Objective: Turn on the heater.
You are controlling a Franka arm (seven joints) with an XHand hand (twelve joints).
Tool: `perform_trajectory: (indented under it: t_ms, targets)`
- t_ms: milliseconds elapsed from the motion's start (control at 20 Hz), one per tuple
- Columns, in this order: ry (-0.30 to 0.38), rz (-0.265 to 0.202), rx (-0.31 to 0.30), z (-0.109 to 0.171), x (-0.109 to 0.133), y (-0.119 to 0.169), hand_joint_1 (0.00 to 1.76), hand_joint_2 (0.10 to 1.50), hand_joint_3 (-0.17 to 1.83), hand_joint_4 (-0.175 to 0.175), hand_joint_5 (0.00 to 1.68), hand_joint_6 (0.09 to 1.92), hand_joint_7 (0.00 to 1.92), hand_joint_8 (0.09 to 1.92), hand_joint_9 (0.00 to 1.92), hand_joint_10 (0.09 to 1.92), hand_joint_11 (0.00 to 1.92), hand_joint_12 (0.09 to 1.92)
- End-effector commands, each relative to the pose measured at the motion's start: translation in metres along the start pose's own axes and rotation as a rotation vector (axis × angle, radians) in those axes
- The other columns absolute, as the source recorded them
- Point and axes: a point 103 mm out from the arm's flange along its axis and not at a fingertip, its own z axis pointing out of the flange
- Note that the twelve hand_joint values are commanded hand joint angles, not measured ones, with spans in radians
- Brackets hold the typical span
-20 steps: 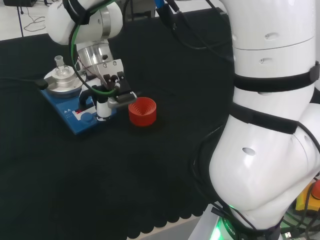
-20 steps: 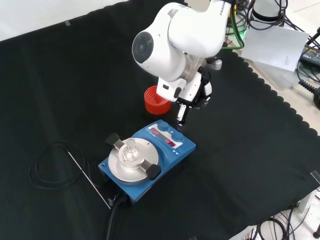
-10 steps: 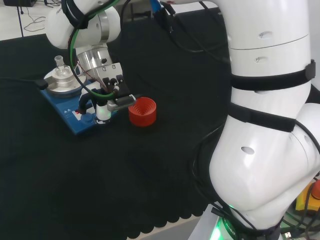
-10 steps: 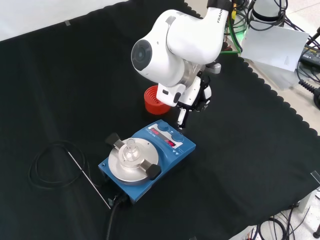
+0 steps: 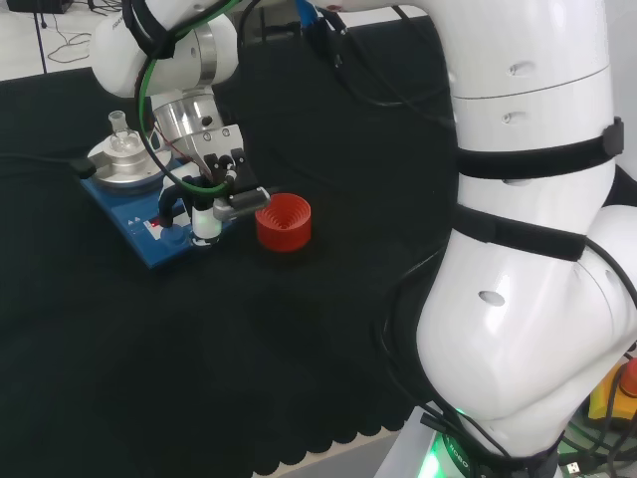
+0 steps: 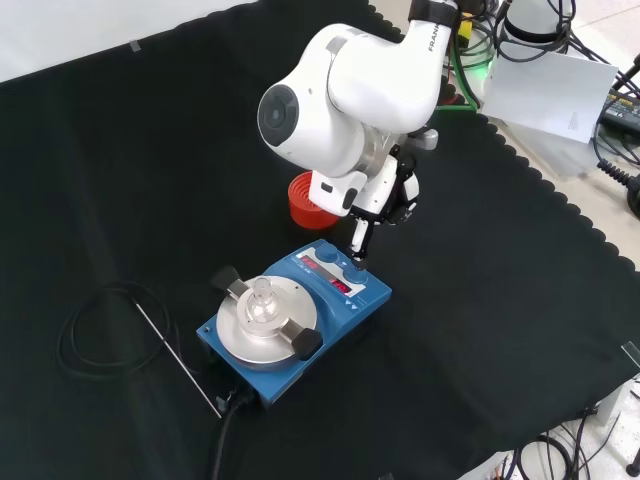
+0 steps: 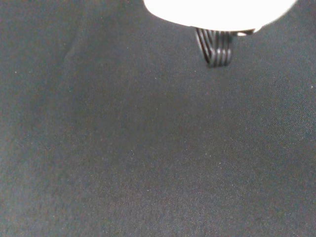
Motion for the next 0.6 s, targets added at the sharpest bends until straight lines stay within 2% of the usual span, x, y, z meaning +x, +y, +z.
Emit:
perform_trajectory:
  t_ms: [50,600]
  targets:
    - [-0.001,0.000,0.006,0.0013,-0.0040,0.0034,1.51,0.63,1.19,-0.052,0.31,0.49,1.67,1.77,1.72,1.83,1.51,1.53]
    - [0.008,0.002,0.003,0.0033,-0.0108,0.0065,1.51,0.62,1.19,-0.053,0.32,0.50,1.67,1.77,1.72,1.83,1.51,1.53]
